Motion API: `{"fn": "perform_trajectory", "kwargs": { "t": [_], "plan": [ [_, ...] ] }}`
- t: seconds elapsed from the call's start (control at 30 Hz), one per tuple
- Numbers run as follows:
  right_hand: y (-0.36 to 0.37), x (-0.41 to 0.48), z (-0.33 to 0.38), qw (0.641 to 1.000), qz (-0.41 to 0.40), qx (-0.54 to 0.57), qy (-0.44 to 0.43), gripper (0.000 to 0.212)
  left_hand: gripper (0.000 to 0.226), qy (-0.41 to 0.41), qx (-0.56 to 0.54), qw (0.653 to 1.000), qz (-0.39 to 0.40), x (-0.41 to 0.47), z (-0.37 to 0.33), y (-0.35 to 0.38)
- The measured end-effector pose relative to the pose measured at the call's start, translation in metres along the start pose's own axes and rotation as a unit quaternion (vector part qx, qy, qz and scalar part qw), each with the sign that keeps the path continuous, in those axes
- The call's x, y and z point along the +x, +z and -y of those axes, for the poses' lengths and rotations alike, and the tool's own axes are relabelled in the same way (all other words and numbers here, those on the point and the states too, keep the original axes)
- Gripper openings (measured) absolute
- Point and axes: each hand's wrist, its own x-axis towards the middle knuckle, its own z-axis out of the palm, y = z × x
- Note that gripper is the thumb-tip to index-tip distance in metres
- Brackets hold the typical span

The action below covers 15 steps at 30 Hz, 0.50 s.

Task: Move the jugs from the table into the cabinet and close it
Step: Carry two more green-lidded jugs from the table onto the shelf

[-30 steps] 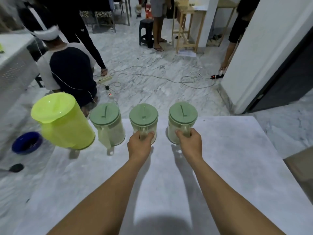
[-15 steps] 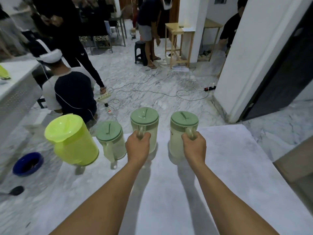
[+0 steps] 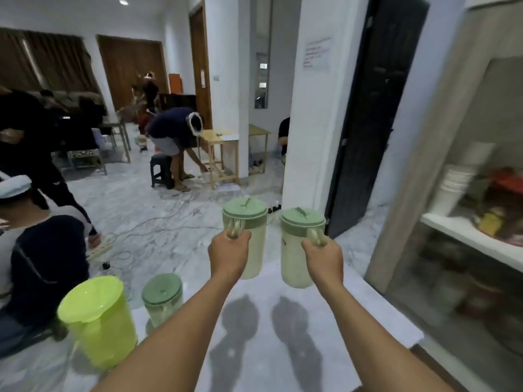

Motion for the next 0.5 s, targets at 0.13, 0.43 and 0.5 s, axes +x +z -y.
{"fn": "perform_trajectory", "kwargs": {
  "t": [0.13,0.43,0.5],
  "plan": [
    [-0.052,-0.048,0.034,0.997,-0.077,0.008,-0.012,0.018,0.024,0.05,-0.01,0.996,0.073,-0.035,-0.04,0.0],
    [-0.19,-0.161,0.084,0.958,-0.284,-0.007,-0.041,0.009,0.027,0.141,-0.025,0.966,0.214,-0.153,-0.113,0.02],
    [-0.222,-0.186,0.093,0.946,-0.322,-0.011,-0.042,0.01,0.028,0.152,-0.033,0.956,0.249,-0.183,-0.13,0.029]
  ]
}}
